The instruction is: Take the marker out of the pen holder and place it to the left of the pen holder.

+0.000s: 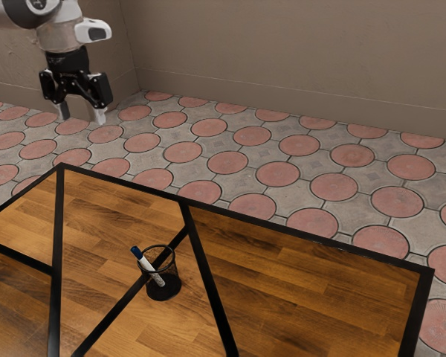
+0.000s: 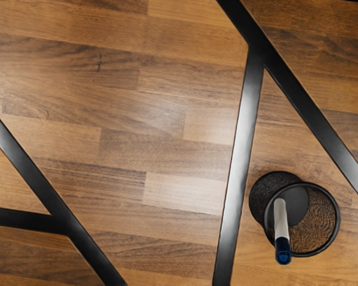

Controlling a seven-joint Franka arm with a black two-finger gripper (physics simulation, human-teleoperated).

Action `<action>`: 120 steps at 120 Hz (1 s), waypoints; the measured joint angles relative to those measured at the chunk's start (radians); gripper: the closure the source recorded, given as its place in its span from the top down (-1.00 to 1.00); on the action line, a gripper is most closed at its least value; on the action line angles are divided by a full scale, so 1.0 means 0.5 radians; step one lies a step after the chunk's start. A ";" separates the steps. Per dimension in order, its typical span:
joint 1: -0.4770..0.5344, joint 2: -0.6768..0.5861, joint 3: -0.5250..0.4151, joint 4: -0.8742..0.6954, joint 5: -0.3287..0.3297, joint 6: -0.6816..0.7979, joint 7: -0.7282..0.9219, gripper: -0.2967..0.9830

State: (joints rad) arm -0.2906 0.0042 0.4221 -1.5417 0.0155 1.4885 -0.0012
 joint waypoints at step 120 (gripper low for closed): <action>-0.055 0.149 -0.035 -1.358 -0.619 1.398 0.022 0.51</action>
State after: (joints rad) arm -0.3181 0.0787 0.4045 -2.2208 -0.2938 2.1875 0.0100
